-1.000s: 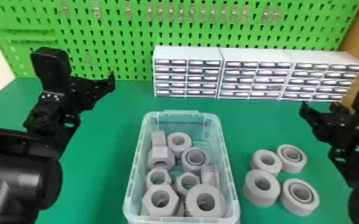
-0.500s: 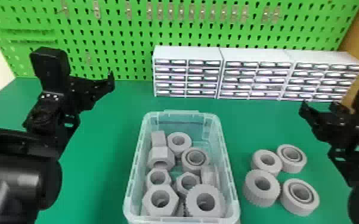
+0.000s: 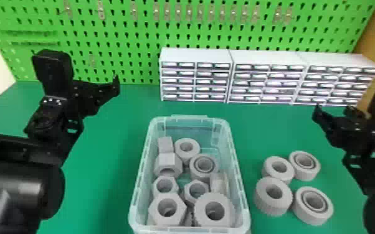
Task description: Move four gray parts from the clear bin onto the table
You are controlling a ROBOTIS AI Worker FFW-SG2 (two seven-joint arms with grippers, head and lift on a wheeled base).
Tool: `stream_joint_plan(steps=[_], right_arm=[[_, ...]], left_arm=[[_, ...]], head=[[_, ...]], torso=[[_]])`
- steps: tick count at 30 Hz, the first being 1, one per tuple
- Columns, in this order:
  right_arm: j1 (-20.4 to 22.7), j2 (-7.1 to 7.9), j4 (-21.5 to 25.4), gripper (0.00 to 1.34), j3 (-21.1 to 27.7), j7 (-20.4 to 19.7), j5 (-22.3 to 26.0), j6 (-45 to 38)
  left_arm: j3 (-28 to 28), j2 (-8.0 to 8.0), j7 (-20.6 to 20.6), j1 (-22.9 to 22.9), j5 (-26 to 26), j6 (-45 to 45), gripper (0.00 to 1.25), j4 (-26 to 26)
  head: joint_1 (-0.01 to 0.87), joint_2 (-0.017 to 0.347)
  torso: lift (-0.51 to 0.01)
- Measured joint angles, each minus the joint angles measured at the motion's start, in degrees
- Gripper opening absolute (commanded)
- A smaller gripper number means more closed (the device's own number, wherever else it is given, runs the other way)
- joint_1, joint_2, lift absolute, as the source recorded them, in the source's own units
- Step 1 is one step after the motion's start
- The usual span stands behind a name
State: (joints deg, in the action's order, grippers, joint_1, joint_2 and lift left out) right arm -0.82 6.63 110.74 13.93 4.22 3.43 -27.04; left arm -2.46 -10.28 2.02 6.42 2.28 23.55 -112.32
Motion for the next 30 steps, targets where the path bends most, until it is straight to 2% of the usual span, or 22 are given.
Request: stream_joint_plan(steps=[30], right_arm=[[-0.3, 0.31, 0.0, 0.83, -0.2, 0.0, -0.2, -1.2]], left_arm=[[0.1, 0.02, 0.0, 0.0, 0.3, 0.0, 1.13, 0.0]], head=[[0.686, 0.026]], torso=[[-0.05]])
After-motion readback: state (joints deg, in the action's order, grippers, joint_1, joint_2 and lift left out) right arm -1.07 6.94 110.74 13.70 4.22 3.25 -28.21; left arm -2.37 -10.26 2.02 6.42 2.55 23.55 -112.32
